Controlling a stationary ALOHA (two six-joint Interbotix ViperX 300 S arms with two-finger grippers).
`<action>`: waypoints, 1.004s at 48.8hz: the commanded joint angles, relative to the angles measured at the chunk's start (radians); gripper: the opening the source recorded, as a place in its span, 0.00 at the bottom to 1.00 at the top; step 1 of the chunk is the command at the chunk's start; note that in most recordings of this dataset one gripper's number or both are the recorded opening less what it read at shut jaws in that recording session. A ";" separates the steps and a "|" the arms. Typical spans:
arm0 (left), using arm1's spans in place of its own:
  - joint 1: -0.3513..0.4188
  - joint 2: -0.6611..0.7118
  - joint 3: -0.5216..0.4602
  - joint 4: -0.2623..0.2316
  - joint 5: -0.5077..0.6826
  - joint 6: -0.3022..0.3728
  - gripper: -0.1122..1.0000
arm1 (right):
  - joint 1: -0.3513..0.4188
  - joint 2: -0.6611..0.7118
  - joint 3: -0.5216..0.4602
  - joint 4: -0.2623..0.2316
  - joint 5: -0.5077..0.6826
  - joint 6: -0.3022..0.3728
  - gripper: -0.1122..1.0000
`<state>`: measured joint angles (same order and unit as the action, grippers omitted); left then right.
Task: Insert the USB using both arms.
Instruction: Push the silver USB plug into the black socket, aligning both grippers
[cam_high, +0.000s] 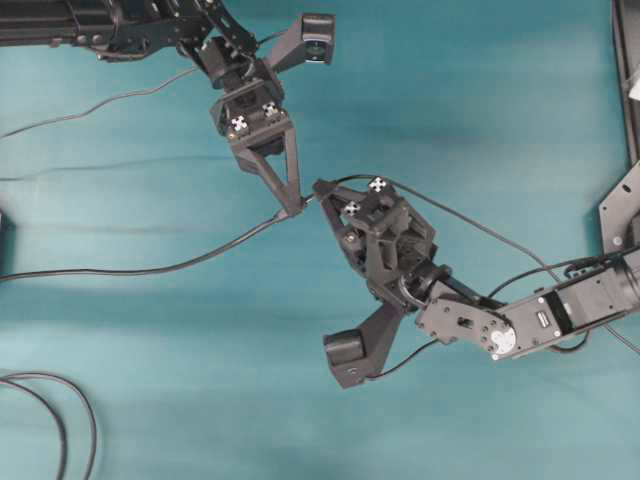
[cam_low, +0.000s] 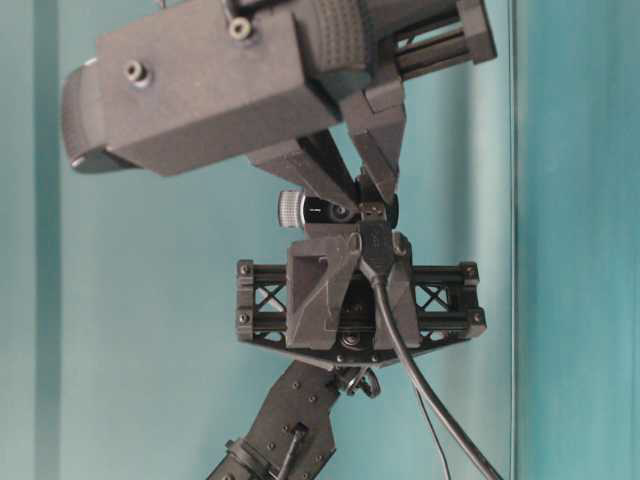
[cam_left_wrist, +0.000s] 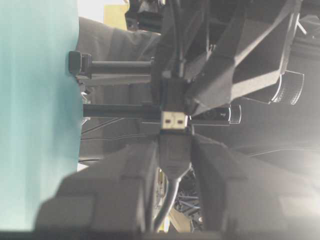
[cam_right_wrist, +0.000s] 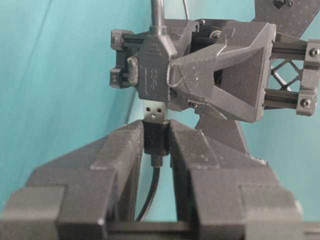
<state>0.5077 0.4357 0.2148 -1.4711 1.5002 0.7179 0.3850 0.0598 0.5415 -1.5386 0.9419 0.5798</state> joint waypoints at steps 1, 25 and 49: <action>0.020 -0.014 -0.038 -0.005 -0.028 0.018 0.21 | 0.023 -0.009 -0.052 -0.011 -0.017 0.003 0.26; 0.037 -0.018 -0.046 0.012 -0.061 0.018 0.21 | 0.025 -0.009 -0.066 -0.011 -0.020 0.003 0.26; 0.021 -0.032 -0.046 0.014 -0.043 0.015 0.21 | 0.026 0.003 -0.044 -0.008 0.037 0.023 0.26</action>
<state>0.5108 0.4341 0.2010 -1.4511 1.4696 0.7194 0.3881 0.0752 0.5292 -1.5370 0.9649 0.5921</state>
